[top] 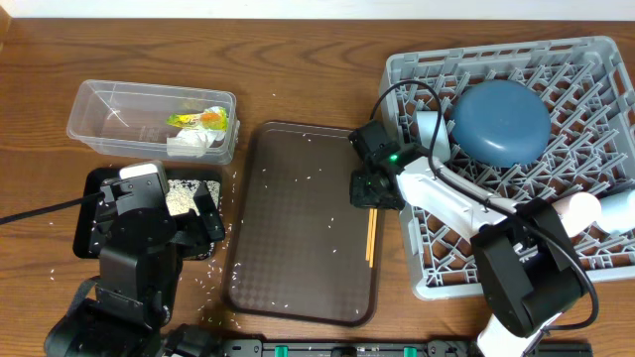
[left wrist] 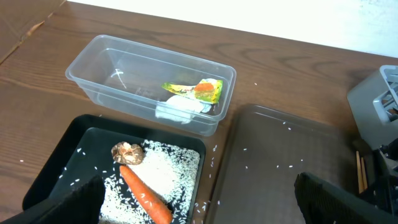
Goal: Sort waste into correct bins and load items into the dishwasher rack
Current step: 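Reach the right gripper to the chopsticks on the brown tray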
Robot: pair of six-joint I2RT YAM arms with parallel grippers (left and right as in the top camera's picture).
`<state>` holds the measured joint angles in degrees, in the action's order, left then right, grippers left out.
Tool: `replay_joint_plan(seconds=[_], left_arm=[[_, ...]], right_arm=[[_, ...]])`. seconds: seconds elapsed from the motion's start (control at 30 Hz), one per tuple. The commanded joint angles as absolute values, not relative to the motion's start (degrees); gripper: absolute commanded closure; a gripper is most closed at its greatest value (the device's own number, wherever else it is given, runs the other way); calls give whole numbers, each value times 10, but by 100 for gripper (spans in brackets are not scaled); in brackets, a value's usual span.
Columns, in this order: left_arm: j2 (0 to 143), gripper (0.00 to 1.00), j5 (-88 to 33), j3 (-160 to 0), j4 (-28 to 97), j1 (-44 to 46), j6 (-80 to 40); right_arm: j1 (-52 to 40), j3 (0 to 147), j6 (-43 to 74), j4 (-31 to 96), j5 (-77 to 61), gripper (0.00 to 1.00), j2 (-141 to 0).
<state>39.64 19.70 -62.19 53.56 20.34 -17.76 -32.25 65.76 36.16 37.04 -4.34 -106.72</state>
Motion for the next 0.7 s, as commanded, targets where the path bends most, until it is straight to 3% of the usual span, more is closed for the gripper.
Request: replay_joint_plan(seconds=[0.0, 0.13, 0.3, 0.4, 0.67], left_arm=[[397, 2, 206, -627, 536, 201, -173], [397, 2, 206, -627, 536, 201, -173], [397, 2, 206, -627, 536, 201, -173], [397, 2, 206, -627, 536, 201, -173], [397, 2, 206, -627, 536, 201, -173]], right_arm=[[-329, 652, 374, 375, -40, 82, -1069], [-325, 652, 370, 376, -34, 79, -1069], [-326, 662, 300, 386, -34, 82, -1053], [-325, 668, 325, 410, -33, 76, -1041], [-326, 667, 338, 408, -21, 76, -1063]])
